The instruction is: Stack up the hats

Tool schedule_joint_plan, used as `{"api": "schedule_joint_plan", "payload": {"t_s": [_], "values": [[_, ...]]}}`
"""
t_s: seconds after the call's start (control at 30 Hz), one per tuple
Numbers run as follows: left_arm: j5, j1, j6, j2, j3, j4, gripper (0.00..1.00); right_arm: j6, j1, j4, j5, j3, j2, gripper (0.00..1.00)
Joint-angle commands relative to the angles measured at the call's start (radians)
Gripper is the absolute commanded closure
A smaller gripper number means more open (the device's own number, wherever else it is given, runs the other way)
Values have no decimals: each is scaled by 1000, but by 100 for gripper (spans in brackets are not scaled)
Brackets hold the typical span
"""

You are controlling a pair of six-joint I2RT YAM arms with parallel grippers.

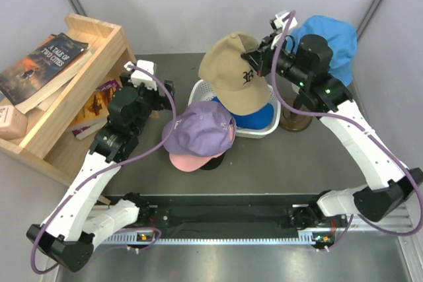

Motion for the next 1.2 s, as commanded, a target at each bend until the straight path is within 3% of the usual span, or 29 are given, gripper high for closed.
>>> {"api": "schedule_joint_plan", "payload": {"t_s": [0.0, 0.33, 0.6, 0.83, 1.17], "values": [[-126, 6, -6, -67, -15, 100, 1, 39, 44, 68, -123, -51, -119, 100], [-20, 7, -145, -158, -18, 141, 1, 86, 188, 180, -143, -246, -216, 100], [-3, 6, -150, -175, -26, 140, 1, 41, 313, 162, -52, -290, -187, 100], [87, 7, -266, -159, -63, 138, 1, -11, 334, 122, 52, -398, -234, 100], [198, 6, -417, -167, -227, 227, 1, -34, 333, 106, 96, -502, -279, 100]]}}
